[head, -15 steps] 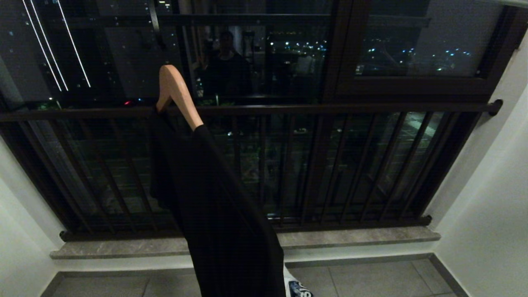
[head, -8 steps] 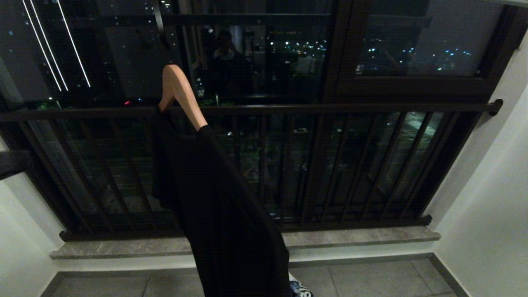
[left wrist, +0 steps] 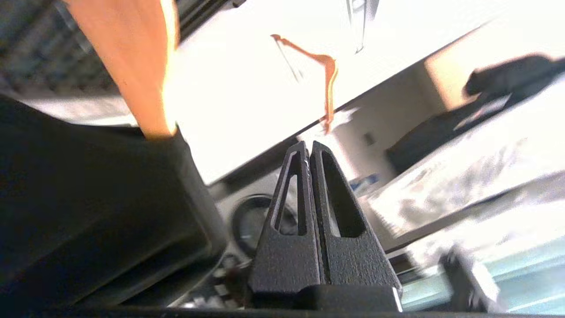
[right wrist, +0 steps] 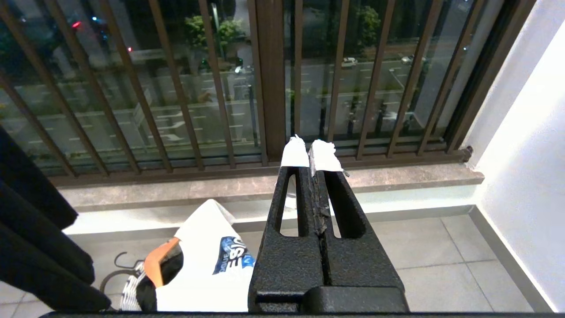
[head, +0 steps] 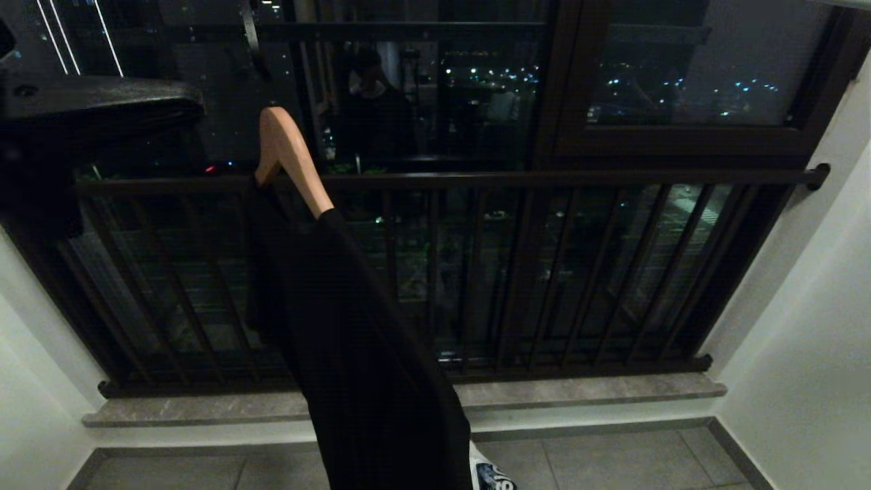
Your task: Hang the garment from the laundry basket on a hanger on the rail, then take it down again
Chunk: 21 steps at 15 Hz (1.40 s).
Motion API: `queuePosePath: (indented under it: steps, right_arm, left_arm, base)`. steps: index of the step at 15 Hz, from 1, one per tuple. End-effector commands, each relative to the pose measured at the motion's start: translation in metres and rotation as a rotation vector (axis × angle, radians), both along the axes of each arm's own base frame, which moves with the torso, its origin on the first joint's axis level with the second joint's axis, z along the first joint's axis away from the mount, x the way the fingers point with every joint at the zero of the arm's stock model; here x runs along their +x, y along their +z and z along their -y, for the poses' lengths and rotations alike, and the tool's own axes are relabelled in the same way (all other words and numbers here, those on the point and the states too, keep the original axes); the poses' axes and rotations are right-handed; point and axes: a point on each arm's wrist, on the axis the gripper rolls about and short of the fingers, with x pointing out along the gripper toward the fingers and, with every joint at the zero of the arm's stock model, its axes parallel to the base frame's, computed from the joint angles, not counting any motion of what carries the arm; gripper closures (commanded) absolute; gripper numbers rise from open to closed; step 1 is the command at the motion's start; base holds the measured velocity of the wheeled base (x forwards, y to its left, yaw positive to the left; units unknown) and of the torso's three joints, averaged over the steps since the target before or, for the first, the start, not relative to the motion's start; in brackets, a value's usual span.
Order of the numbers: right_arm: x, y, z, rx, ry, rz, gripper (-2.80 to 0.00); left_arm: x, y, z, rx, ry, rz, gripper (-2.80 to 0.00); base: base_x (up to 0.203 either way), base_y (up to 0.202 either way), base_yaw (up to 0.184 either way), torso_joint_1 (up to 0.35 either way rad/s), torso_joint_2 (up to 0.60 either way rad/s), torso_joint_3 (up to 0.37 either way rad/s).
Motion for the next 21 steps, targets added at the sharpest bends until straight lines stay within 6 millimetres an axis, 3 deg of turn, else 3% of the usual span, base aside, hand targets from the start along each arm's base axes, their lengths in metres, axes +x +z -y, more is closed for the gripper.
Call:
queuePosePath:
  steps: [1,5,6,10,14,19,21]
  right_arm:
    - [0.000,0.000,0.000,0.000,0.000,-0.001,0.00]
    - [0.000,0.000,0.000,0.000,0.000,-0.001,0.00]
    - [0.000,0.000,0.000,0.000,0.000,-0.001,0.00]
    - [0.000,0.000,0.000,0.000,0.000,-0.003,0.00]
    - [0.000,0.000,0.000,0.000,0.000,-0.001,0.00]
    - [0.000,0.000,0.000,0.000,0.000,-0.001,0.00]
    - [0.000,0.000,0.000,0.000,0.000,-0.001,0.00]
  left_arm:
    - [0.022,-0.009,0.004,0.000,-0.003,-0.069,0.00]
    - [0.027,-0.022,0.004,0.005,0.058,-0.114,0.00]
    - [0.027,-0.024,0.004,0.007,0.059,-0.117,-2.80]
    - [0.029,-0.026,0.009,0.014,0.036,-0.122,-2.80]
    - [0.058,-0.041,0.017,0.082,0.090,-0.118,-2.80]
    - [0.064,-0.031,0.019,0.098,0.103,-0.052,-2.80]
    - [0.068,-0.027,0.032,0.095,0.056,-0.027,-2.80]
  base:
    - [0.000,0.000,0.000,0.000,0.00,0.000]
    - [0.000,0.000,0.000,0.000,0.00,0.000]
    - [0.000,0.000,0.000,0.000,0.00,0.000]
    - [0.000,0.000,0.000,0.000,0.00,0.000]
    - [0.000,0.000,0.000,0.000,0.00,0.000]
    - [0.000,0.000,0.000,0.000,0.00,0.000]
    - [0.000,0.000,0.000,0.000,0.00,0.000]
